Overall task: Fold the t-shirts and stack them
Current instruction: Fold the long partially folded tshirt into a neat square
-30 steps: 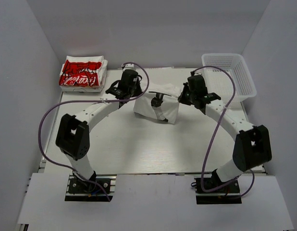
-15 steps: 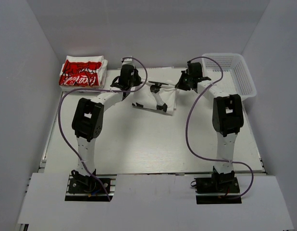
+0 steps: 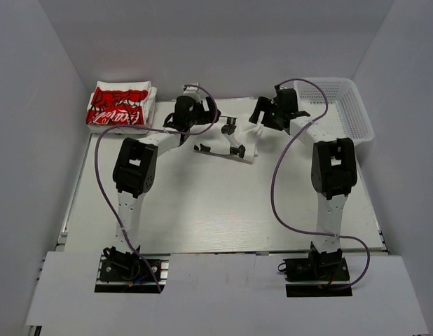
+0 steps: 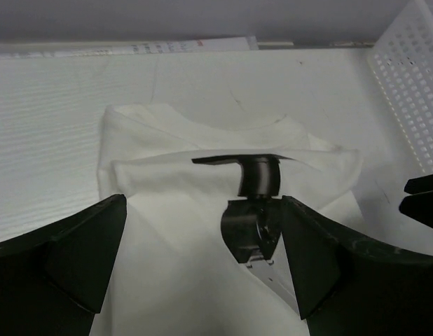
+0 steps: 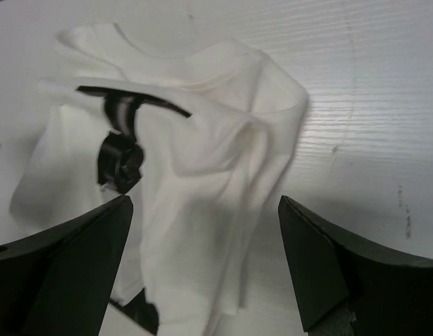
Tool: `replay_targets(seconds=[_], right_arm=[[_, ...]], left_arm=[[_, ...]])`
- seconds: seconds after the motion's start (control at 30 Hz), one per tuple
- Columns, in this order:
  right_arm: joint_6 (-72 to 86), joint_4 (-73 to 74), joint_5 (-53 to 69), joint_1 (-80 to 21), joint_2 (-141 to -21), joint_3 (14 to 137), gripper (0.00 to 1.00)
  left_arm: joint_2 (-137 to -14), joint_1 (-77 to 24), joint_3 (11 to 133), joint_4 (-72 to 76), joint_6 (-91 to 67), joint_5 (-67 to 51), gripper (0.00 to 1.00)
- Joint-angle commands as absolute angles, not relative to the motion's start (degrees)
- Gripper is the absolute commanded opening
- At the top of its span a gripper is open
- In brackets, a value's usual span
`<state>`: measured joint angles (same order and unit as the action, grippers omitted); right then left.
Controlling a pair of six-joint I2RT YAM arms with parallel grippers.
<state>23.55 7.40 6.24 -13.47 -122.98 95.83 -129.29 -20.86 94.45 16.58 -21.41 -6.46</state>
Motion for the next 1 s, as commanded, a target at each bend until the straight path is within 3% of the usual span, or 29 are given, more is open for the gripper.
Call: replay_targets(seconds=[0.0, 0.2, 0.33, 0.57, 0.77, 0.97], right_arm=[[20.66, 3.35, 9.3, -16.08, -113.83, 90.29, 0.9], [25.3, -3.07, 14.84, -19.16, -113.37, 81.22, 0.9], [26.45, -5.0, 15.39, -21.09, -113.64, 75.43, 0.9], [29.7, -9.76, 12.31, -26.63, -106.46, 58.9, 0.9], [35.06, -9.41, 7.3, -34.0, -92.92, 36.69, 0.9], [38.58, 5.96, -1.62, -42.8, -77.62, 37.33, 0.9]], left_arm=[[-125.24, -22.41, 92.73, 15.38, -22.14, -12.21, 1.0], [-124.89, -23.46, 88.24, 14.86, -26.54, -16.79, 1.0], [-123.58, -23.47, 78.97, 14.05, -28.64, -18.02, 1.0], [-108.56, -24.7, 55.39, 22.85, -34.89, -17.57, 1.0], [-93.83, -29.08, 40.89, 17.5, -34.89, -18.98, 1.0], [-72.98, -32.51, 37.34, 1.87, -36.91, -8.37, 1.0]])
